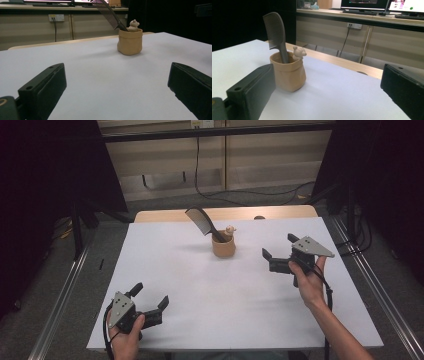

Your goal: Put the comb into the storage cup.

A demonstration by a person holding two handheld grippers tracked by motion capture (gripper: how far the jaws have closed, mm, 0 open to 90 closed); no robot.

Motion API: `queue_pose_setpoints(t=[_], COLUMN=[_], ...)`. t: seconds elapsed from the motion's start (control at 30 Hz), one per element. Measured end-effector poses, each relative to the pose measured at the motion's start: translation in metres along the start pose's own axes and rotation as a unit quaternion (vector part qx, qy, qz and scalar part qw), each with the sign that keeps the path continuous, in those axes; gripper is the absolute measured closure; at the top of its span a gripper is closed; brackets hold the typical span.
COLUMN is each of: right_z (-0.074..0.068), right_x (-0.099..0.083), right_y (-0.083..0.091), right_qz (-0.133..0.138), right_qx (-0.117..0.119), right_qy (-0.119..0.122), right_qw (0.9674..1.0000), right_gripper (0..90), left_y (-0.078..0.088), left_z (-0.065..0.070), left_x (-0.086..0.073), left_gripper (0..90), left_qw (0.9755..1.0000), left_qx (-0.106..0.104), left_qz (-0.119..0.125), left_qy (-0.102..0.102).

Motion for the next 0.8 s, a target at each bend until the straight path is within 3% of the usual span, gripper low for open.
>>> queue_pose_setpoints(t=[0.8], right_z=[0.003], right_x=[-0.014], right_y=[0.050], right_qz=[0.002], right_qx=[-0.042], right_qy=[0.007], right_qw=[0.9991], right_gripper=[0.0], left_y=[0.001], left_z=[-0.001], left_x=[-0.001], left_gripper=[2.0], left_qw=[1.0000], left_qx=[0.007], left_qz=[-0.005], left_qy=[-0.001])
Point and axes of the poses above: each handheld gripper's, and its own axes: y roughly backward along the jaws, x roughly out of its top, z roughly to its right, the point moved 7 cm from there along -y, roughly forward along the jaws, and after that the axes turned 6 degrees about x, right-handed, at the moved point
